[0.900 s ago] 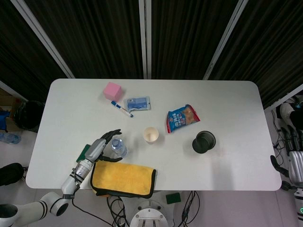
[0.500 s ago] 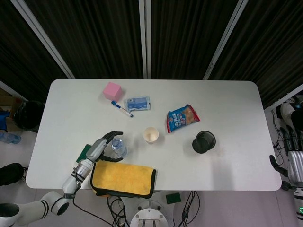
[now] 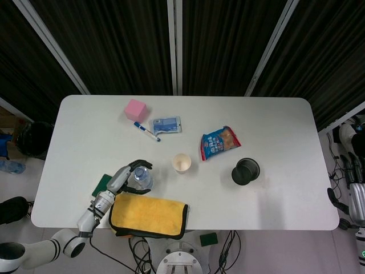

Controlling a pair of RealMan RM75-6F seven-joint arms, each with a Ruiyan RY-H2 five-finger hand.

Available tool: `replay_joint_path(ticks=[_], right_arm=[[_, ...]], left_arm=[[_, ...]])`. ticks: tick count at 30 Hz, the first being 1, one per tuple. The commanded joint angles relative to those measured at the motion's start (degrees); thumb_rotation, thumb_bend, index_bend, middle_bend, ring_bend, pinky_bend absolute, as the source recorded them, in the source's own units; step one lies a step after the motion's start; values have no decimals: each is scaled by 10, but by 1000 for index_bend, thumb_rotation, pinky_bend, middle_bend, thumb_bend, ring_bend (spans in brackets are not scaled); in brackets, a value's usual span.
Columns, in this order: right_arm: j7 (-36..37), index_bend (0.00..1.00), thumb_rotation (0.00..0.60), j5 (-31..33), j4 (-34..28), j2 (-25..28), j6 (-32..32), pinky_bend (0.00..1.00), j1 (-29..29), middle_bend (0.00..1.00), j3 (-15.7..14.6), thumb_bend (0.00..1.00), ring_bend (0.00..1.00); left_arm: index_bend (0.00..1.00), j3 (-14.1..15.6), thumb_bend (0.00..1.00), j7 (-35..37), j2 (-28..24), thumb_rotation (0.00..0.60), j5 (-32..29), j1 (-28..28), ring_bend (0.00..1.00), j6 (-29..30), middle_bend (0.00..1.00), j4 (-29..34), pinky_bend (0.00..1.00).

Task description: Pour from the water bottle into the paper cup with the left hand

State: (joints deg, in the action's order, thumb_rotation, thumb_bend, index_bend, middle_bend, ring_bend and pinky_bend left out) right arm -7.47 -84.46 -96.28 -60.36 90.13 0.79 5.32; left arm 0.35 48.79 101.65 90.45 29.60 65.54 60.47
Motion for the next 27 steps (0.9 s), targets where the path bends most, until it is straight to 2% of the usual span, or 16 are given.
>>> replay_joint_path(ticks=[1,4,16,21,27], right_arm=[[0,0,600,0,1,-1,-1,0,1,0,0,290,0],[1,0,600,2,3,-2,-4,0,1,0,0,290,0],[-2,0,600,6,5,-6,-8,0,3,0,1,294,0],[-2,0,600,8,6,-6,-10,0,3,0,1,296,0],[-3,0,600,8,5,-6,-12,0,3,0,1,295,0]], left_arm=[[305,-4,111,8,3,545,-5,2,170,-2,353,-1,183],[353,-8,162,13,7,598,-9,2,203,0,407,-2,216],[461,-8,270,32,8,600,-11,5,232,3,491,-2,257],[547,-7,312,35,7,600,-10,6,274,2,543,-2,302],[621,-9,317,39,7,600,-11,7,336,5,609,1,355]])
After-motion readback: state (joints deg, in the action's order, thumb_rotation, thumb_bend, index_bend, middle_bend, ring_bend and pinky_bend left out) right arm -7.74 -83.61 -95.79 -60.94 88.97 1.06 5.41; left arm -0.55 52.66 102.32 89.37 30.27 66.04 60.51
